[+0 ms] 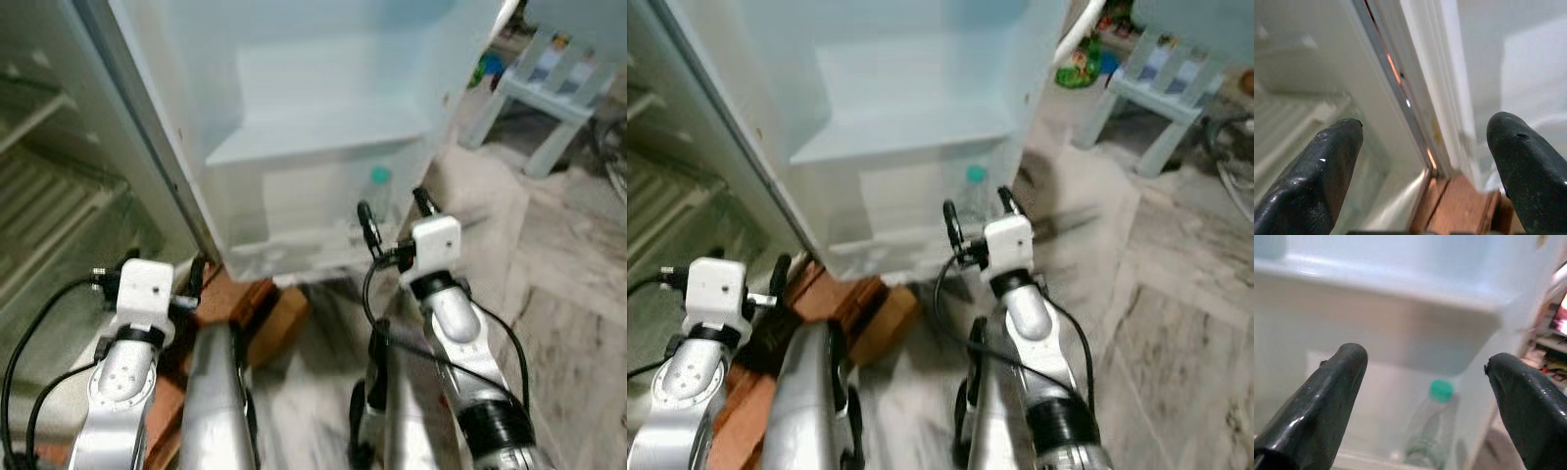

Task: Restocking fridge

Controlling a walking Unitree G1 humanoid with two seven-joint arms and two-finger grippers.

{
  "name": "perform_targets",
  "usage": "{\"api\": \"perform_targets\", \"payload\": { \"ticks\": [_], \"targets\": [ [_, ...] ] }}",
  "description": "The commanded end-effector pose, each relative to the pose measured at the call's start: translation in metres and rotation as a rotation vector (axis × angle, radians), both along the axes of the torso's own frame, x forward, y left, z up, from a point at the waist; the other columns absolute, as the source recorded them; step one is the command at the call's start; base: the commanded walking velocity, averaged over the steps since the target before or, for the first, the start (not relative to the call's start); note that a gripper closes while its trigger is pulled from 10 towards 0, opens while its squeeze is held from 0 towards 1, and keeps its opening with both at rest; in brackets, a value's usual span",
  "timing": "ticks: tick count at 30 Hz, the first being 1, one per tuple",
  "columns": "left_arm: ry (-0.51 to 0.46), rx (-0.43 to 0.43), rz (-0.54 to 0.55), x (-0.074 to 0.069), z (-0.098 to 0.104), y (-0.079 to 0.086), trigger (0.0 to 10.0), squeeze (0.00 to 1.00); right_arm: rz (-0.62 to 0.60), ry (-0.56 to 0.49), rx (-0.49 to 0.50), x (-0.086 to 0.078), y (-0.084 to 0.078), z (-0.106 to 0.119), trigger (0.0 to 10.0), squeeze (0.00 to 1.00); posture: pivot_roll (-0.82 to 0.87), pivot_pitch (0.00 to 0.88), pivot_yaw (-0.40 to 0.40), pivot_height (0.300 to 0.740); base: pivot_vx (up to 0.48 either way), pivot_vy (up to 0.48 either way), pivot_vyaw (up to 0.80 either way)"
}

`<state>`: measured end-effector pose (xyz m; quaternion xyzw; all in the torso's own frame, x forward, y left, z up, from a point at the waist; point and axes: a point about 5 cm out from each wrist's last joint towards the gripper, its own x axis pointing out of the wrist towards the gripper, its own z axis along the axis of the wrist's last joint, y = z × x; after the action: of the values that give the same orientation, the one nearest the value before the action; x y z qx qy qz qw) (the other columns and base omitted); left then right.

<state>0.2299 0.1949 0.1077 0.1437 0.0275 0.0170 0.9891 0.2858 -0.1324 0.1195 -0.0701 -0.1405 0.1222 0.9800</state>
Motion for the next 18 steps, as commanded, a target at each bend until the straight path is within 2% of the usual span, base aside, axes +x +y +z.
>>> {"api": "perform_targets", "payload": {
  "ticks": [1,3,4,7,12,18],
  "targets": [
    [0.017,0.008,0.015,0.000,-0.007,0.000,10.0,0.00,-0.067,0.043,0.023,-0.008,-0.007,-0.005,10.0,0.86,0.14,0.008,-0.008,0.527,0.000,0.000,0.00],
    [0.018,0.010,0.016,0.000,-0.009,0.000,10.0,0.00,-0.085,0.056,0.032,-0.011,-0.009,-0.007,10.0,0.86,0.14,0.000,-0.008,0.527,0.000,0.000,0.00],
    [0.008,0.018,0.025,0.002,-0.012,-0.001,10.0,0.00,-0.128,0.113,0.058,-0.018,-0.013,-0.016,10.0,0.00,0.13,0.000,-0.013,0.527,0.000,0.000,0.00],
    [-0.019,0.033,0.042,0.005,-0.012,0.000,10.0,0.00,-0.132,0.162,0.059,-0.023,-0.012,-0.024,10.0,0.00,0.14,0.000,-0.019,0.527,0.000,0.000,0.00],
    [-0.048,0.047,0.079,0.010,-0.009,0.005,10.0,0.00,-0.117,0.190,0.118,-0.016,-0.016,-0.022,10.0,0.00,0.14,0.000,-0.035,0.527,0.000,0.000,0.00],
    [-0.053,0.068,0.123,0.002,-0.012,0.014,10.0,0.00,-0.130,0.192,0.107,-0.009,-0.023,-0.014,10.0,0.00,0.14,0.000,-0.059,0.560,0.000,0.000,0.00]
  ]
}}
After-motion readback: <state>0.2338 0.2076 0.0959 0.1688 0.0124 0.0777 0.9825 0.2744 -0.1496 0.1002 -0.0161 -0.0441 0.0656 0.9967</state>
